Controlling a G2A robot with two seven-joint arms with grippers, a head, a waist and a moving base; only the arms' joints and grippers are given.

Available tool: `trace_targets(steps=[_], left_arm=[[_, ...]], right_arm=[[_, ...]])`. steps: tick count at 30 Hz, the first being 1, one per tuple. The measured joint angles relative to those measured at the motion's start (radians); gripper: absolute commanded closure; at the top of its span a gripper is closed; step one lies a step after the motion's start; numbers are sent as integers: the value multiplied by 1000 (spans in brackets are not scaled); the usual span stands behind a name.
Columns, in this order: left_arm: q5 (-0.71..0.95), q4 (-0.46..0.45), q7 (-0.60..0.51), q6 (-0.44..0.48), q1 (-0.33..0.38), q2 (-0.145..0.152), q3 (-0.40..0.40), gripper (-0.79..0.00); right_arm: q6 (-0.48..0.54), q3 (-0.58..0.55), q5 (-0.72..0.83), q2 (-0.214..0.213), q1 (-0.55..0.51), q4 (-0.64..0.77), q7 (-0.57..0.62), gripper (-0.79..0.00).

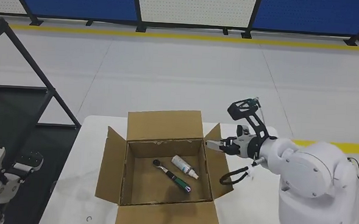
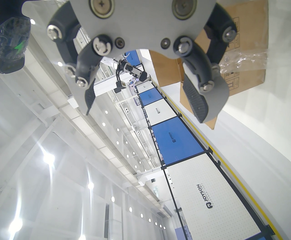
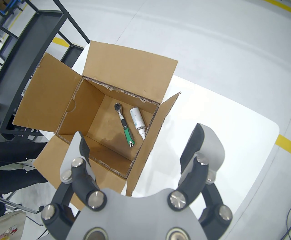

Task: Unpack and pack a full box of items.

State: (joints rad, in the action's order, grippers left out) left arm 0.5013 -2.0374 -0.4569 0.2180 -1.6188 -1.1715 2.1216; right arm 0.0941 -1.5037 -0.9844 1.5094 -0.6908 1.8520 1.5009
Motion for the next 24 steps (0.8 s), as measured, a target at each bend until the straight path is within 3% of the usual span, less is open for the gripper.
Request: trace_targets(steps=[4,5,7,10,14,16,24], left_arm=[[0,0,0,0,0,0,0,-785],[0,0,0,0,0,0,0,-785],[0,0,0,0,0,0,0,-785],[0,0,0,0,0,0,0,-785],[0,0,0,0,0,0,0,-785],[0,0,0,0,0,0,0,-785],[0,0,0,0,0,0,0,-785]], right_arm=[[-57,-8,31,-8,30,-89,36,-785],[-67,-5,33,-10,33,-105,36,-683],[-84,9,38,-16,39,-137,35,-372],[-100,34,62,-25,47,-180,35,-348],[-125,56,85,-39,62,-215,35,-148],[-145,61,97,-45,66,-221,35,0],[-219,45,115,-61,50,-211,11,0]])
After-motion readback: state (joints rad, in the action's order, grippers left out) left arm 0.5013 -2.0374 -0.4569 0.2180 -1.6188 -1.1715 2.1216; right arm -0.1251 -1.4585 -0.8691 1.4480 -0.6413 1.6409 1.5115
